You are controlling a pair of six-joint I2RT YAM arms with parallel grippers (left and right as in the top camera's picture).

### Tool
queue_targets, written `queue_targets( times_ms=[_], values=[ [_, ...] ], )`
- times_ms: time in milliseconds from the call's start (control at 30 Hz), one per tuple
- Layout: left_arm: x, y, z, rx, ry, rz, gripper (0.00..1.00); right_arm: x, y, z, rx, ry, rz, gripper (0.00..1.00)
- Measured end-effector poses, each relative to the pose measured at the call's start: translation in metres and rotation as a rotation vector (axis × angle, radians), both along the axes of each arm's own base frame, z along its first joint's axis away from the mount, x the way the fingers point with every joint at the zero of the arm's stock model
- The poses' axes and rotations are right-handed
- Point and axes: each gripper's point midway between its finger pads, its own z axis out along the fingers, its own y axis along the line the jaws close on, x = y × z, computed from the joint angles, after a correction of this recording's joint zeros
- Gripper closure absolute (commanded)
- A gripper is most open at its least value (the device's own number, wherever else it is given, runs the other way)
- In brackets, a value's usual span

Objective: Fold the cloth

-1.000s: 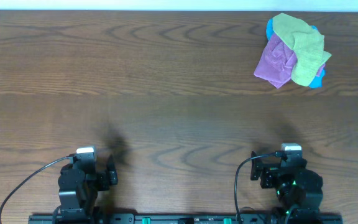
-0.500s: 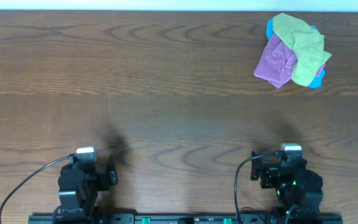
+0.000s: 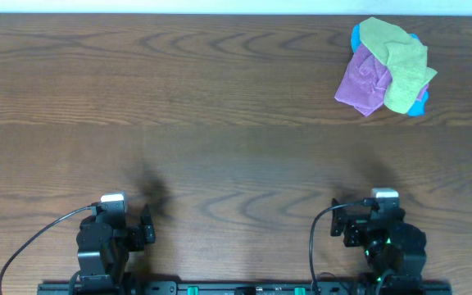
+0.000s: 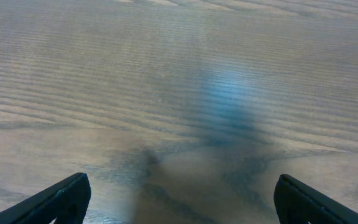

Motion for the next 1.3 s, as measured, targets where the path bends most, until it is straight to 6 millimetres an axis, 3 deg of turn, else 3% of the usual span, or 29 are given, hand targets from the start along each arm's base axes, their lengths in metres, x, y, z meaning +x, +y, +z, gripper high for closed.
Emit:
queue_targets(
  times_ms=[400, 667, 900, 1067, 1300],
  values=[
    [0.000, 0.000, 0.000, 0.000, 0.000, 0.000, 0.05, -0.003, -0.006, -0.007, -0.017, 0.030, -0.028, 0.01],
    [0.000, 0.000, 0.000, 0.000, 0.000, 0.000, 0.05, -0.003, 0.000, -0.001, 0.041, 0.077, -0.028, 0.01],
    [0.000, 0.000, 0.000, 0.000, -0.002, 0.000, 0.04, 0.008, -0.001, 0.057, 0.049, 0.072, -0.038, 0.01],
    [0.000, 0.000, 0.000, 0.000, -0.003, 0.000, 0.05, 0.016, -0.001, 0.090, 0.055, 0.168, -0.038, 0.01],
    [0.000, 0.000, 0.001, 0.000, -0.005, 0.000, 0.04, 0.026, 0.001, 0.166, 0.064, 0.233, -0.033, 0.01]
  ],
)
